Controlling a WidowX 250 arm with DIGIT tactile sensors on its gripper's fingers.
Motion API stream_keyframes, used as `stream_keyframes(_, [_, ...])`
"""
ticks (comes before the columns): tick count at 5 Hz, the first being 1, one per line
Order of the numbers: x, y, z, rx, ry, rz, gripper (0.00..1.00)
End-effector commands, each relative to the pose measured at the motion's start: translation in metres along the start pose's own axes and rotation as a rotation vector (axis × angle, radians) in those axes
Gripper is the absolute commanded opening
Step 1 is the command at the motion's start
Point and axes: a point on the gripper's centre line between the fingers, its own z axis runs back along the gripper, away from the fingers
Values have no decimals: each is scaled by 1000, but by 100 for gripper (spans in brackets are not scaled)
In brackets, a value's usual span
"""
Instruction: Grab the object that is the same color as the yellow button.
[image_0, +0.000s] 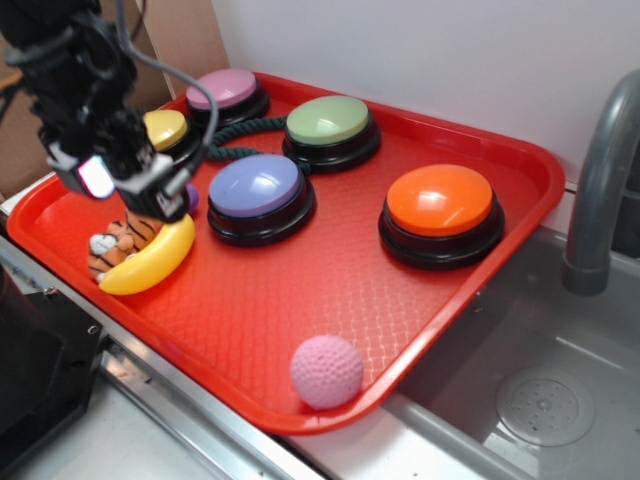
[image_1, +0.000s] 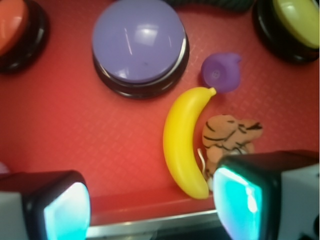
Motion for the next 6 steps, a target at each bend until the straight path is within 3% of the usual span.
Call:
stream_keyframes(1, [11,10,-39,-26,-32,-12,100])
stream_keyframes(4, [15,-5,-81,-70,-26,-11,100])
stream_keyframes(5, [17,-11,-86,-58,-19,-11,16])
stream_keyframes(6, [17,-13,-82,-64,-39,-7,0])
